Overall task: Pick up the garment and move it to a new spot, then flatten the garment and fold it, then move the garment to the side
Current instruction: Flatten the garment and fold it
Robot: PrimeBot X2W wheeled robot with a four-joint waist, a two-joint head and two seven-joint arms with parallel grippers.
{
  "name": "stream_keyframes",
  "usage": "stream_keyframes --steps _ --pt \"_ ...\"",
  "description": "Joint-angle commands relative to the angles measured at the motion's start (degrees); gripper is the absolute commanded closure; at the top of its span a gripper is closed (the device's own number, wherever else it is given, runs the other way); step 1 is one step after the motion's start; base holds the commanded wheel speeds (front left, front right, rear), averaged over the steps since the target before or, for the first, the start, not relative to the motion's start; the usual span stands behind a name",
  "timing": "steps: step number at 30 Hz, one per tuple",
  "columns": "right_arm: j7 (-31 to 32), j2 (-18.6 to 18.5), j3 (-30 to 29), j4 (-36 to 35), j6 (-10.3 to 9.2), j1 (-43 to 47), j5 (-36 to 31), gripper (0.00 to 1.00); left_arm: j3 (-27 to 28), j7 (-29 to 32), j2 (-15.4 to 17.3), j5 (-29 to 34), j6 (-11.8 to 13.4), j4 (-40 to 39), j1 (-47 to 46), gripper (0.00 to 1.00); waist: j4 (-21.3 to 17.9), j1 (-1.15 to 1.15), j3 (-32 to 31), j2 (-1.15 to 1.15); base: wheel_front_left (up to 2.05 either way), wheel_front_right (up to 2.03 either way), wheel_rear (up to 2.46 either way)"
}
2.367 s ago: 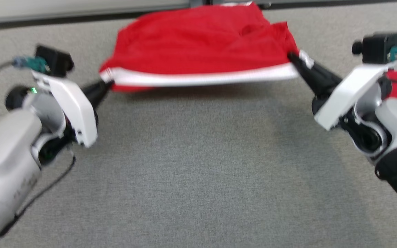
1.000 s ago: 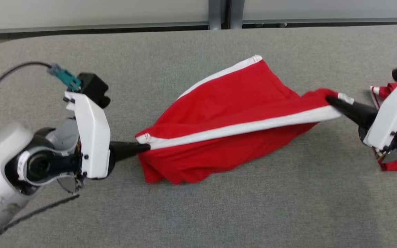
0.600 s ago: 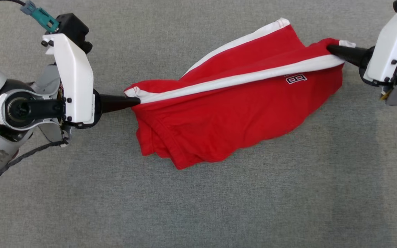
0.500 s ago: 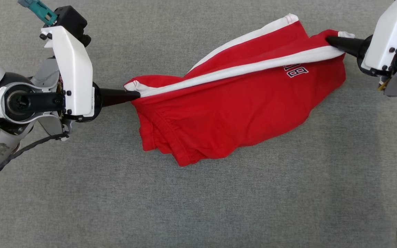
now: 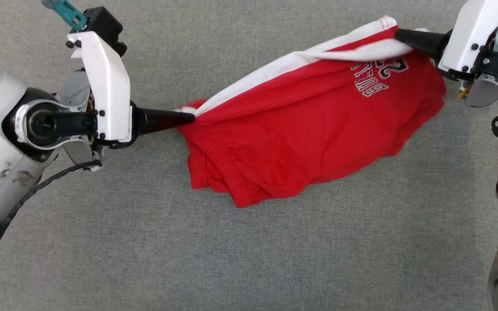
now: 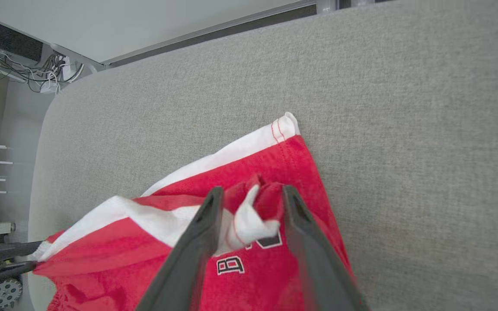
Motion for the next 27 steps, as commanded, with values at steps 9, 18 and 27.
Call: stream_keyframes --steps 9,18,27 --pt "-13.7 -2.2 4.3 -3.9 0.03 5.7 7.4 0.00 0.6 -7.0 4.7 4.9 -3.0 -1.4 3.4 0.00 -2.2 0.00 -7.7 0.00 0.00 0.00 0.00" --pt "-32.7 -6.8 9.9 -14.2 0.03 17.7 12.7 0.00 3.4 -32.4 9.3 19.3 -0.2 -6.7 10.6 0.00 -3.6 0.00 -15.3 0.00 0.00 0.00 0.00" --pt "-54.0 -8.4 10.4 -20.7 0.03 34.0 8.6 0.00 5.8 -58.1 10.0 29.2 14.2 -14.4 25.1 0.00 -3.3 0.00 -21.7 0.00 0.00 0.00 0.00"
